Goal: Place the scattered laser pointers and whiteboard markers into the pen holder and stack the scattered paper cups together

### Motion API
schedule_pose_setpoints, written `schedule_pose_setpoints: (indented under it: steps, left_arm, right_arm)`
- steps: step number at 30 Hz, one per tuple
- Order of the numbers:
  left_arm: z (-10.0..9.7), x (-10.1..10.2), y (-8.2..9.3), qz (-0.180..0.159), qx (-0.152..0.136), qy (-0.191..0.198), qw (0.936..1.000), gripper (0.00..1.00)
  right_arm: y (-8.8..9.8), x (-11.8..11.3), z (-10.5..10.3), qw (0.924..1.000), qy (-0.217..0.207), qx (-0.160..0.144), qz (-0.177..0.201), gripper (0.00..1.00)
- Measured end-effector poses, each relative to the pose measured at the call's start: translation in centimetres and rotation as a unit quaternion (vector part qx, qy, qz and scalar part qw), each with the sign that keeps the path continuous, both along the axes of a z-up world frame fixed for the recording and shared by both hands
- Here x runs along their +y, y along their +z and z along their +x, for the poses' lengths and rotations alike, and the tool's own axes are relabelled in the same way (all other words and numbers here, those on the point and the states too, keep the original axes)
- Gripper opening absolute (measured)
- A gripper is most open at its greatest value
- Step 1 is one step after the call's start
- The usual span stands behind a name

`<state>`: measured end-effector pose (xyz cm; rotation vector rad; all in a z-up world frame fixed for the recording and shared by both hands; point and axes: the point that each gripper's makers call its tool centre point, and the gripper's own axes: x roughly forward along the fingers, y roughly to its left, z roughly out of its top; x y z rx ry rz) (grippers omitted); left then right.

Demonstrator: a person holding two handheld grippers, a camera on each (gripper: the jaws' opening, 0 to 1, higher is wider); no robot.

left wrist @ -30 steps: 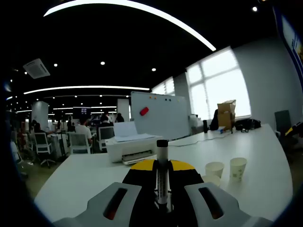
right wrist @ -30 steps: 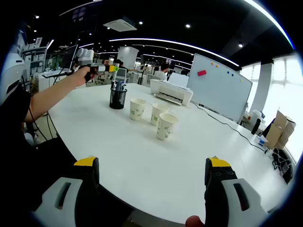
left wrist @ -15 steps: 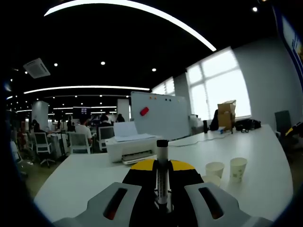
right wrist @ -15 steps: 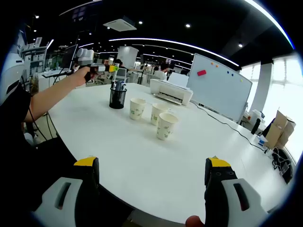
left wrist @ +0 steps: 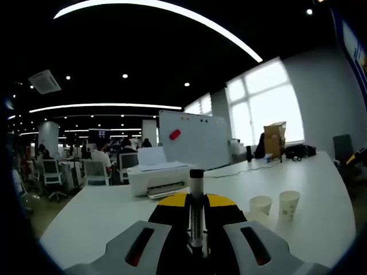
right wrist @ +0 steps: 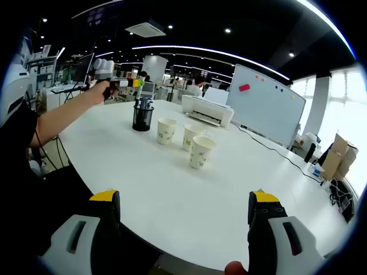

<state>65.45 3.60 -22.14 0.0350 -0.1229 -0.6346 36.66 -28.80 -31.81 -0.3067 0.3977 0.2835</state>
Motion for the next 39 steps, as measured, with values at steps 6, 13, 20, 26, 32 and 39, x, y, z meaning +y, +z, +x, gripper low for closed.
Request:
schedule_pose_setpoints:
  steps: [6, 13, 20, 26, 32, 39]
  left_arm:
    - [0.2, -0.1, -0.3, 0.004, 0.003, 0.001, 1.0000, 0.14]
    - [0.6, -0.1, -0.5, 0.007, 0.003, 0.004, 1.0000, 0.14]
    - [0.9, -0.3, -1.4, 0.011, 0.010, 0.003, 0.9999, 0.14]
    - [1.0, -0.3, -2.4, 0.012, 0.020, 0.004, 0.9997, 0.14]
    - [1.1, -0.3, -3.1, 0.013, 0.027, 0.005, 0.9995, 0.15]
    - [1.1, -0.4, -4.0, 0.017, 0.036, 0.004, 0.9992, 0.15]
  right_arm:
    - [0.0, -0.1, 0.0, 1.0000, -0.002, 0.000, 0.001, 0.87]
    - [0.1, -0.1, 0.0, 1.0000, -0.001, 0.000, 0.000, 0.87]
    - [0.2, 0.0, 0.1, 1.0000, -0.001, 0.000, -0.002, 0.87]
    - [0.2, -0.1, 0.1, 1.0000, -0.001, 0.001, -0.004, 0.87]
    - [0.2, -0.1, 0.2, 1.0000, -0.001, 0.001, -0.003, 0.87]
    - [0.0, 0.1, 0.3, 1.0000, 0.001, 0.002, -0.002, 0.87]
